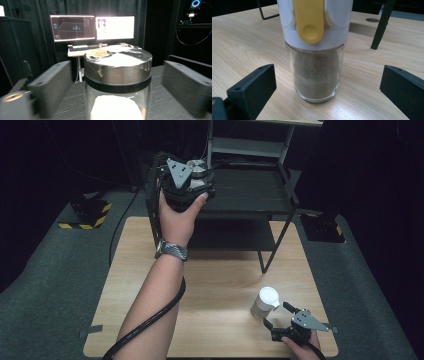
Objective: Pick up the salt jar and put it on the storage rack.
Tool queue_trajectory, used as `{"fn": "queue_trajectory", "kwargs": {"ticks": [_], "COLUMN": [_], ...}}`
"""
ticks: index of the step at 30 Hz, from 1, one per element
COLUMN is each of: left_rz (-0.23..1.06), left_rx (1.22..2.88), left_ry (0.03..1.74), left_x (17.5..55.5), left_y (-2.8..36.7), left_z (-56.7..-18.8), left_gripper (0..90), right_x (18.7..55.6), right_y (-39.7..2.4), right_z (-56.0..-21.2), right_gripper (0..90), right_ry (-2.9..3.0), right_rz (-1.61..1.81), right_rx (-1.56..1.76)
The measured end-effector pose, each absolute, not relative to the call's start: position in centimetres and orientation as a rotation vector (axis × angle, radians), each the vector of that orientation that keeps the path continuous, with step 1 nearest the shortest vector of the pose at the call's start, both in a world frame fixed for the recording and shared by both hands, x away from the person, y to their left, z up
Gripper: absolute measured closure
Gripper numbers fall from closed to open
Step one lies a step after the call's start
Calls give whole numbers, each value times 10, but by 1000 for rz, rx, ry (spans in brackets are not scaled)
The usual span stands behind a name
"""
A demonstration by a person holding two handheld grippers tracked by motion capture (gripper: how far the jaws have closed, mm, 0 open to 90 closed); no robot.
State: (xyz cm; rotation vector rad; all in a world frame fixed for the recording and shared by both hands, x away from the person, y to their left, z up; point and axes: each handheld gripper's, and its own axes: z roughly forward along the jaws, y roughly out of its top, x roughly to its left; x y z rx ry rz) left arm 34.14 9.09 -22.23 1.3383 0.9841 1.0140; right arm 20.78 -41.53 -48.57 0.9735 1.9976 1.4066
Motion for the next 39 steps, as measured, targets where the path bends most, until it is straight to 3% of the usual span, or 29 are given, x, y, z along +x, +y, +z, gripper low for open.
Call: {"fn": "queue_trajectory", "kwargs": {"ticks": [5,39], "left_rz": [1021,989], "left_rx": [1336,1334], "left_ry": [973,910], "left_x": [338,301], "left_y": [94,119], "left_z": [-222,-265], "left_gripper": [4,3], "right_x": [208,207], "right_y": [-415,-414], "right_z": [-486,-486], "right_gripper": [2,1], "right_ry": [1997,1993], "right_rz": [1406,1401], "right_rx": [976,974]}}
